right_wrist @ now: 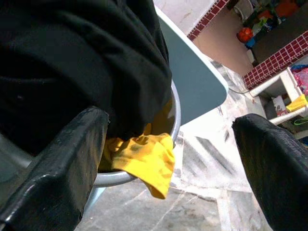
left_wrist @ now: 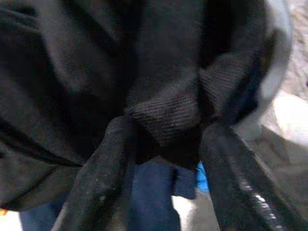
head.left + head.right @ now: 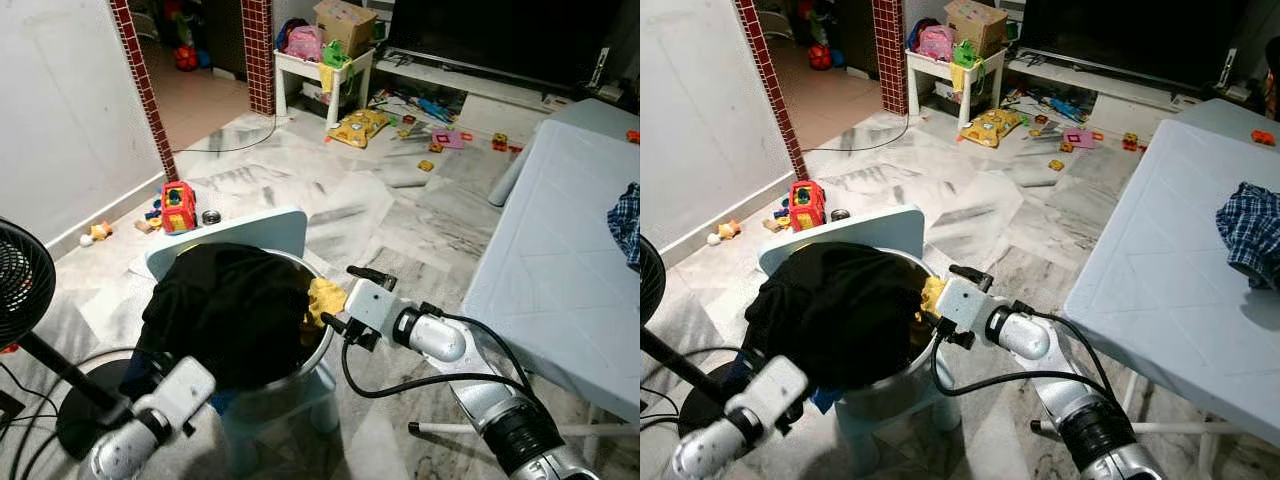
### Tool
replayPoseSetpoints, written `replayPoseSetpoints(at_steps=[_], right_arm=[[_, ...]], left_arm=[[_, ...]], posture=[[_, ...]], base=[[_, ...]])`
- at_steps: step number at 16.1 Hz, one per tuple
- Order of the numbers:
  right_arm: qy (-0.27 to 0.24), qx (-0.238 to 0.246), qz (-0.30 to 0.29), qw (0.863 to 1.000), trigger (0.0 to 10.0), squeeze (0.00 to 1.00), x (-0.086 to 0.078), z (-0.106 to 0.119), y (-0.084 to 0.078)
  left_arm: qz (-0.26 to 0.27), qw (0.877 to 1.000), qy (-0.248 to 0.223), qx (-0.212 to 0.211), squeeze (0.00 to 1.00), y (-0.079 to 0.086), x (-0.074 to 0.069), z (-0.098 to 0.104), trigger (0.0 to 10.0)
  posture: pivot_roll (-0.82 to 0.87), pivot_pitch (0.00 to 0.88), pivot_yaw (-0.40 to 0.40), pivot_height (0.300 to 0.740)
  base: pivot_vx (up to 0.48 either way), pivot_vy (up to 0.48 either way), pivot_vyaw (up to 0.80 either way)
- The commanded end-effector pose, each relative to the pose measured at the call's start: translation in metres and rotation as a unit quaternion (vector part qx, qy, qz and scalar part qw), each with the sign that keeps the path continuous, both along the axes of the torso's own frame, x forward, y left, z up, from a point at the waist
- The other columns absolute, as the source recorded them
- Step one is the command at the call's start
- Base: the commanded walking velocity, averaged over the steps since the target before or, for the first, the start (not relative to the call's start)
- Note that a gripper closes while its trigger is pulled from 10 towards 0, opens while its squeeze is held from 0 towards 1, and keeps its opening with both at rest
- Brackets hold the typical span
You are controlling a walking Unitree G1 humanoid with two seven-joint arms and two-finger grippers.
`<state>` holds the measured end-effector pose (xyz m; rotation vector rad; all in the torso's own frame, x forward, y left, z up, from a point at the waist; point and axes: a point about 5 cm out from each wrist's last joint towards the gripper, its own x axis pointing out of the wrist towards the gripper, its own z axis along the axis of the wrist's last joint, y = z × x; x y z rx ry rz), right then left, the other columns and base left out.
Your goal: Hang hanger
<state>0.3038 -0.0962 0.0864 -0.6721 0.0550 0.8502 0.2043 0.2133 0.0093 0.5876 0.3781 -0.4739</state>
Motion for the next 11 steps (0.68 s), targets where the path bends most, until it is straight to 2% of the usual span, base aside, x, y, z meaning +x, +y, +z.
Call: replayPoseSetpoints(at_steps=[1,3,5,6,7,8,9,11], right_arm=[[-0.001,-0.004,0.000,1.000,10.0,0.00,0.001,0.000,-0.001],[0.000,-0.005,0.000,1.000,10.0,0.00,0.000,-0.001,-0.002],[-0.001,-0.006,-0.001,1.000,10.0,0.00,0.001,-0.001,-0.003],[-0.001,-0.007,0.000,1.000,10.0,0.00,0.001,-0.001,-0.003],[-0.001,-0.007,0.000,1.000,10.0,0.00,0.001,-0.001,-0.003],[-0.001,-0.008,0.000,1.000,10.0,0.00,0.002,-0.001,-0.002],[-0.001,-0.008,0.001,1.000,10.0,0.00,0.002,-0.001,-0.002],[-0.001,-0.007,0.003,1.000,10.0,0.00,0.002,-0.001,0.001]], left_arm=[[-0.014,1.000,-0.007,0.003,1.00,-0.003,0.004,0.000,10.0],[-0.024,1.000,-0.010,-0.012,1.00,-0.014,0.007,-0.009,10.0],[-0.039,0.999,0.003,-0.038,1.00,-0.023,0.002,-0.019,10.0],[-0.036,0.999,-0.008,-0.035,1.00,-0.023,0.000,-0.020,10.0],[-0.034,0.999,-0.024,-0.022,1.00,-0.023,-0.002,-0.021,10.0],[-0.044,0.997,-0.064,0.008,1.00,-0.024,0.001,-0.017,10.0],[-0.038,0.994,-0.101,0.015,1.00,-0.028,0.006,-0.013,10.0],[-0.016,0.990,-0.143,0.004,1.00,-0.034,0.015,-0.009,10.0]], posture=[[-0.04,0.020,-0.030,0.740],[-0.05,0.019,-0.029,0.740],[-0.05,0.019,-0.028,0.740],[-0.05,0.020,-0.029,0.740],[-0.04,0.020,-0.030,0.740],[-0.04,0.019,-0.030,0.740],[-0.04,0.019,-0.031,0.740],[-0.04,0.015,-0.031,0.740]], base=[[0.000,0.000,0.00],[0.000,0.000,0.00],[0.000,0.000,0.00],[0.000,0.000,0.00],[0.000,0.000,0.00],[0.000,0.000,0.00],[0.000,0.000,0.00],[0.000,0.000,0.00]])
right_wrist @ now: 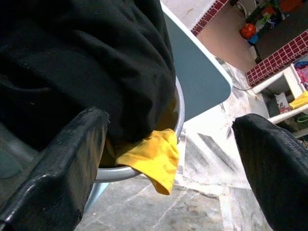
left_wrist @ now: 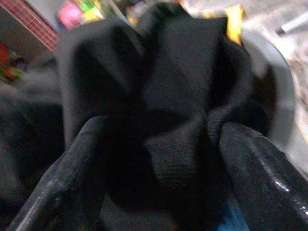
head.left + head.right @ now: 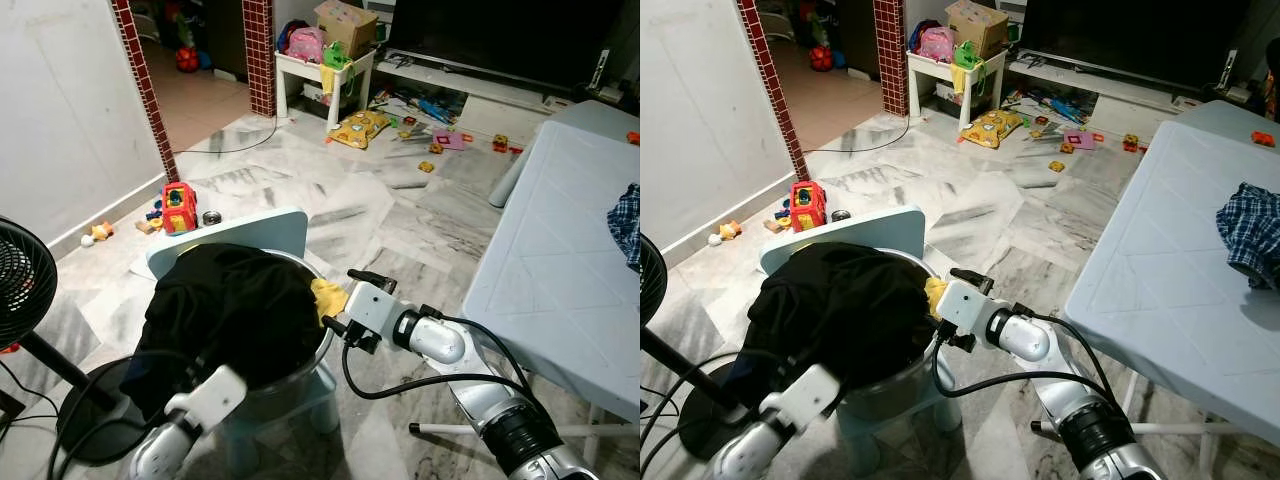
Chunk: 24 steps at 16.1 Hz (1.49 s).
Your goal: Hang hanger
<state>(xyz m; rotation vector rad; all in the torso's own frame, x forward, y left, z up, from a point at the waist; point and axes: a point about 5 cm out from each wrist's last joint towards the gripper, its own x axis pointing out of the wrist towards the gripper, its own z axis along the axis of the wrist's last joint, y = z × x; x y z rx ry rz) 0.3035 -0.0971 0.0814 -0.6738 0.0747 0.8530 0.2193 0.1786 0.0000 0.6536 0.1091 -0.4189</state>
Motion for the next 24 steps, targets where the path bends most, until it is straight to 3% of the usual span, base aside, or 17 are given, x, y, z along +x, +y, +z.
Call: replayPoseSetpoints(at_steps=[1,4,6,7,8,9,10,12,15,16,17,18,19,23,24], right_arm=[[-0.010,-0.002,0.004,1.000,10.0,0.00,0.003,0.004,0.002],[-0.010,-0.004,0.003,1.000,10.0,0.00,0.004,0.003,0.001],[-0.011,-0.003,0.002,1.000,10.0,0.00,0.004,0.003,0.001],[-0.011,-0.003,0.002,1.000,10.0,0.00,0.004,0.003,0.001],[-0.011,-0.004,0.003,1.000,10.0,0.00,0.005,0.003,0.001],[-0.011,-0.003,0.003,1.000,10.0,0.00,0.005,0.003,0.002],[-0.010,-0.003,0.003,1.000,10.0,0.00,0.005,0.002,0.002],[-0.009,-0.003,0.005,1.000,10.0,0.00,0.005,0.002,0.003],[-0.009,-0.002,0.006,1.000,10.0,0.00,0.006,0.002,0.004],[-0.009,-0.002,0.005,1.000,10.0,0.00,0.006,0.002,0.005],[-0.010,-0.001,0.005,1.000,10.0,0.00,0.006,0.002,0.005],[-0.010,0.000,0.005,1.000,10.0,0.00,0.006,0.002,0.006],[-0.010,0.002,0.004,1.000,10.0,0.00,0.006,0.001,0.007],[-0.014,0.014,-0.018,1.000,10.0,0.00,0.012,0.004,0.005],[-0.015,0.010,-0.018,1.000,10.0,0.00,0.012,0.003,0.005]], left_arm=[[0.012,1.000,-0.028,-0.006,1.00,-0.002,0.004,0.003,10.0],[0.024,0.998,-0.050,-0.017,1.00,-0.010,0.011,0.004,10.0],[0.026,0.999,-0.030,-0.007,1.00,0.027,-0.001,0.003,10.0],[0.018,1.000,-0.017,-0.002,0.82,0.029,-0.003,0.000,10.0],[0.013,1.000,-0.010,0.001,0.82,0.030,-0.004,-0.002,10.0],[0.011,1.000,0.008,-0.005,0.00,0.033,-0.002,-0.003,10.0],[0.015,0.998,0.058,-0.035,0.00,0.037,0.003,-0.006,10.0],[-0.063,0.990,0.127,-0.026,0.00,0.035,0.006,-0.009,10.0],[-0.065,0.994,0.089,-0.025,0.00,0.042,0.021,0.008,10.0],[-0.055,0.995,0.076,-0.033,0.31,0.043,0.025,0.011,10.0],[-0.044,0.995,0.067,-0.054,0.37,0.044,0.030,0.015,10.0],[-0.034,0.996,0.054,-0.070,0.34,0.043,0.033,0.018,10.0],[-0.026,0.996,0.036,-0.084,0.03,0.041,0.035,0.021,10.0],[0.036,0.990,-0.011,-0.139,0.00,0.037,0.038,0.024,10.0],[-0.039,0.974,-0.117,-0.190,0.00,-0.026,0.023,0.103,10.0]], posture=[[-0.04,0.013,-0.032,0.740],[-0.04,0.005,-0.029,0.740],[-0.04,0.002,-0.027,0.740],[-0.04,0.001,-0.028,0.740],[-0.04,0.001,-0.028,0.740],[-0.03,0.002,-0.029,0.740],[-0.03,0.003,-0.030,0.740],[-0.03,0.005,-0.034,0.740],[-0.03,0.004,-0.036,0.740],[-0.03,0.004,-0.034,0.740],[-0.03,0.003,-0.035,0.740],[-0.03,0.002,-0.035,0.740],[-0.02,0.000,-0.035,0.740],[-0.02,0.000,-0.042,0.740],[-0.02,0.000,-0.046,0.740]], base=[[0.000,0.000,0.00],[0.000,0.000,0.00],[0.000,0.000,0.00],[0.000,0.000,0.00],[0.000,0.000,0.00],[0.000,0.000,0.00],[0.000,0.000,0.00],[0.000,0.000,0.00],[0.000,0.000,0.00],[0.000,0.000,0.00],[0.000,0.000,0.00],[0.000,0.000,0.00],[0.000,0.000,0.00],[0.000,0.000,0.00],[0.000,0.000,0.00]])
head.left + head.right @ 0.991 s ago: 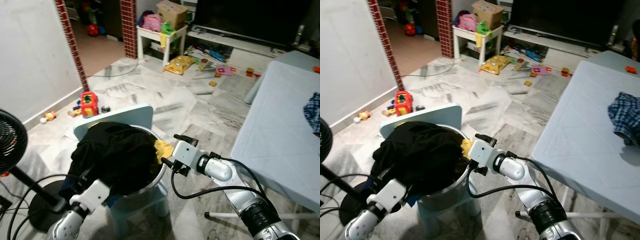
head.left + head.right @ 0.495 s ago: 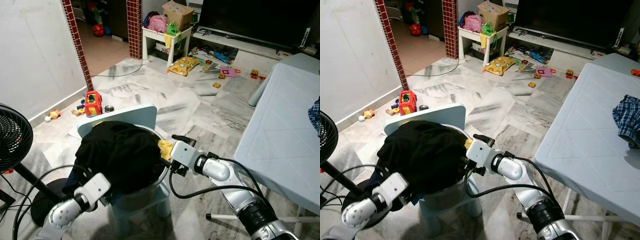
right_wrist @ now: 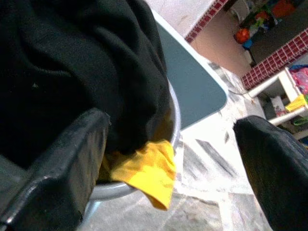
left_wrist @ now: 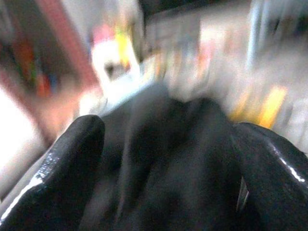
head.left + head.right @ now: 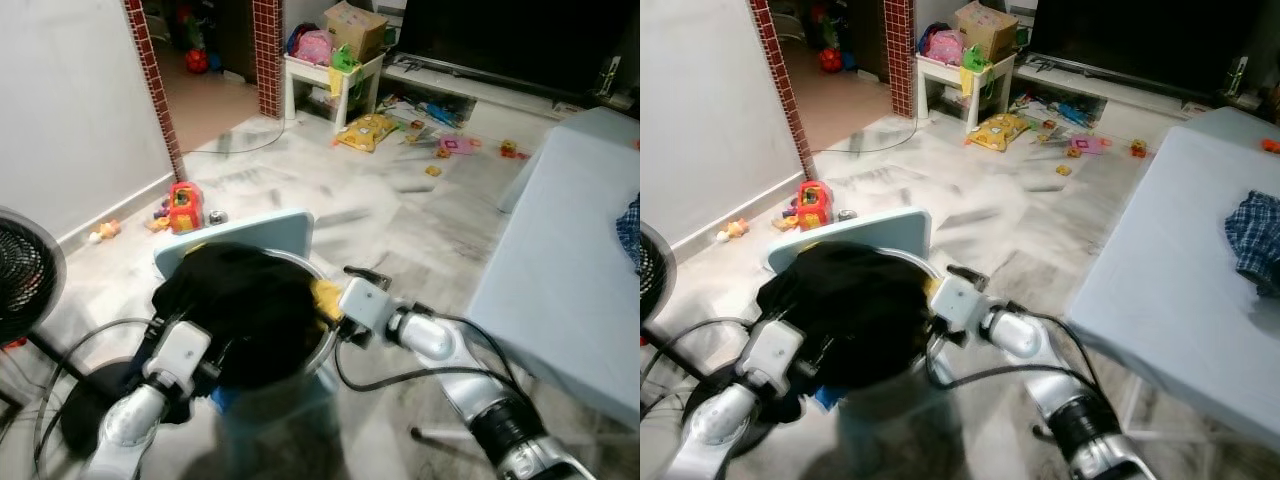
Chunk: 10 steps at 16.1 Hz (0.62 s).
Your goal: Hang hanger
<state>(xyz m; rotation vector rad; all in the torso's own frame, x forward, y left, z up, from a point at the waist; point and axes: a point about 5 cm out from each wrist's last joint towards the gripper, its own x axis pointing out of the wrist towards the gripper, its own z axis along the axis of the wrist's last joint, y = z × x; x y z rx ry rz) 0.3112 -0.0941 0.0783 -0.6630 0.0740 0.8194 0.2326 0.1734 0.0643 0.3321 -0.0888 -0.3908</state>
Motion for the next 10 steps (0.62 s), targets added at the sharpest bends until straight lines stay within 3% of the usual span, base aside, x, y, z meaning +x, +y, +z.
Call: replayPoseSetpoints(at_steps=[1,5,7,10], right_arm=[[-0.012,0.001,-0.002,1.000,10.0,0.00,0.006,0.006,0.002],[-0.015,-0.008,-0.020,1.000,10.0,0.00,0.013,0.007,0.000],[-0.016,-0.007,-0.025,1.000,10.0,0.00,0.015,0.007,0.000],[-0.015,-0.009,-0.032,0.999,10.0,0.00,0.014,0.005,-0.003]], left_arm=[[-0.030,0.997,-0.071,-0.033,0.00,-0.035,0.010,0.058,10.0],[-0.046,0.992,-0.097,-0.074,0.00,-0.053,0.028,0.095,10.0],[-0.043,0.994,-0.077,-0.065,0.00,-0.058,0.018,0.106,10.0],[-0.052,0.998,-0.038,-0.027,0.00,-0.049,0.006,0.098,10.0]], posture=[[-0.01,0.000,-0.047,0.740],[-0.01,0.000,-0.048,0.740],[-0.01,0.000,-0.045,0.740],[-0.02,0.000,-0.044,0.740]], base=[[0.000,0.000,0.00],[0.000,0.000,0.00],[0.000,0.000,0.00],[0.000,0.000,0.00]])
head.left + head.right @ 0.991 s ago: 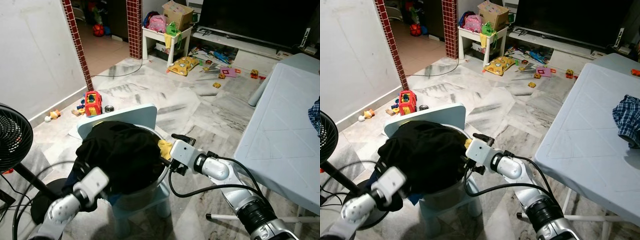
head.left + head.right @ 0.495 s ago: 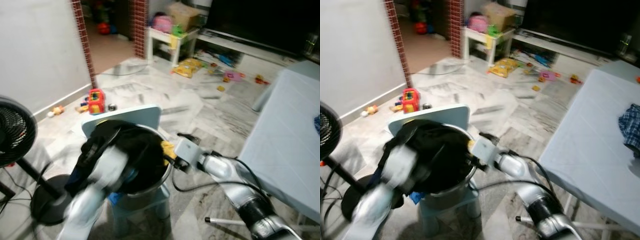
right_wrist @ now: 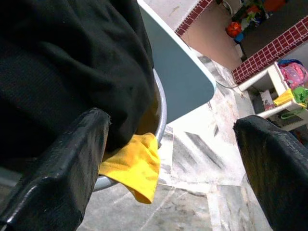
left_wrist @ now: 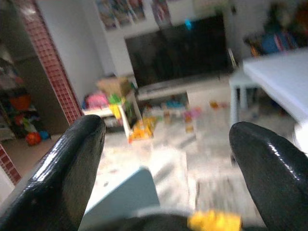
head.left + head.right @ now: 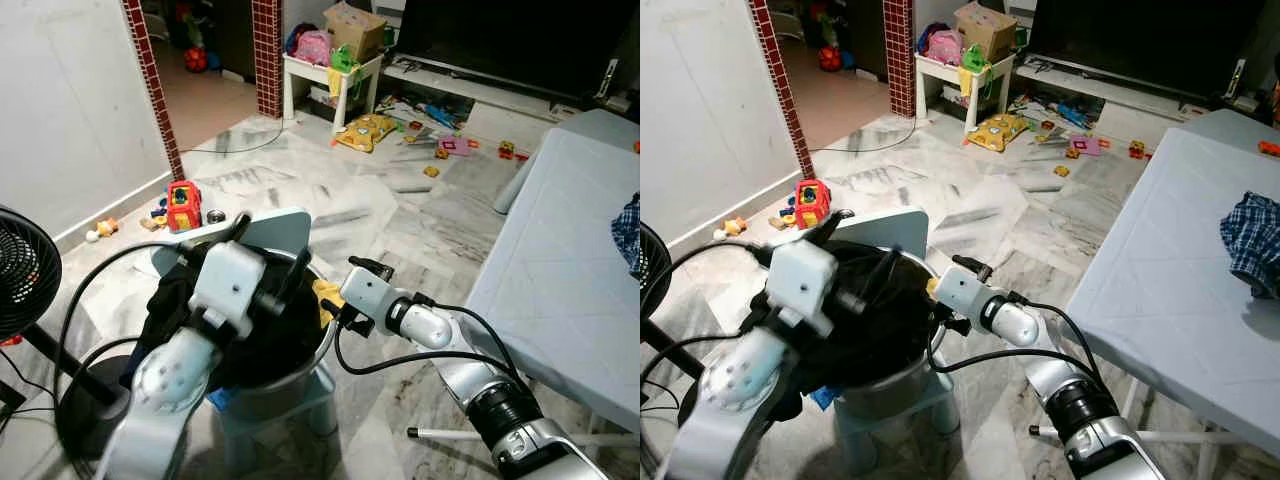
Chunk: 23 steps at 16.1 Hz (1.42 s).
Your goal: Hang hanger
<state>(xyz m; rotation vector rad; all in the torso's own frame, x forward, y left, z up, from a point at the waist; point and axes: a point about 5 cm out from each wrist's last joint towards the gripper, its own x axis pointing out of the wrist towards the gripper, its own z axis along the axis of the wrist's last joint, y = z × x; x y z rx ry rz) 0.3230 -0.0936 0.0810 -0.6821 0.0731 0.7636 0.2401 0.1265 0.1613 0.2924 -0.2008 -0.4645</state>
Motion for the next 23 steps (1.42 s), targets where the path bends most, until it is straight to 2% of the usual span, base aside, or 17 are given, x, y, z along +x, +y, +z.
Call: replayPoseSetpoints(at_steps=[1,2,5,6,8,11,18,23], right_arm=[[-0.001,-0.004,-0.013,1.000,10.0,0.00,0.002,0.001,-0.006],[0.001,-0.003,-0.032,0.999,10.0,0.00,0.004,0.000,-0.011],[0.002,0.030,-0.077,0.997,10.0,0.00,0.010,0.005,-0.019],[0.008,0.083,-0.127,0.988,10.0,0.00,0.015,0.011,-0.030],[0.021,0.123,-0.162,0.979,10.0,0.00,0.015,0.013,-0.043],[0.025,0.116,-0.171,0.978,10.0,0.00,0.014,0.009,-0.049],[0.029,0.130,-0.183,0.974,10.0,0.00,0.015,0.011,-0.049],[0.029,0.129,-0.181,0.974,10.0,0.00,0.016,0.012,-0.046]], left_arm=[[-0.009,1.000,0.014,0.016,0.00,0.005,-0.004,-0.003,10.0],[-0.008,0.999,0.031,0.041,0.00,0.018,-0.008,-0.013,10.0],[0.013,0.998,0.045,0.048,0.00,0.025,-0.011,-0.016,10.0],[0.052,0.997,0.055,0.027,0.00,0.024,-0.012,-0.019,10.0],[0.073,0.995,0.072,-0.001,0.00,0.021,-0.016,-0.026,10.0],[0.077,0.994,0.079,-0.012,0.00,0.023,-0.014,-0.028,10.0],[0.077,0.992,0.094,-0.028,0.00,0.021,-0.011,-0.033,10.0],[0.075,0.992,0.099,-0.027,0.00,0.023,-0.010,-0.036,10.0]], posture=[[-0.02,0.000,-0.043,0.740],[-0.02,0.000,-0.042,0.740],[-0.02,0.000,-0.046,0.740],[-0.03,0.000,-0.049,0.740],[-0.03,0.000,-0.052,0.740],[-0.03,0.000,-0.053,0.740],[-0.04,0.000,-0.046,0.740],[-0.04,0.000,-0.041,0.740]], base=[[0.000,0.000,0.00],[0.000,0.000,0.00],[0.000,0.000,0.00],[0.000,0.000,0.00],[0.000,0.000,0.00],[0.000,0.000,0.00],[0.000,0.000,0.00],[0.000,0.344,0.00]])
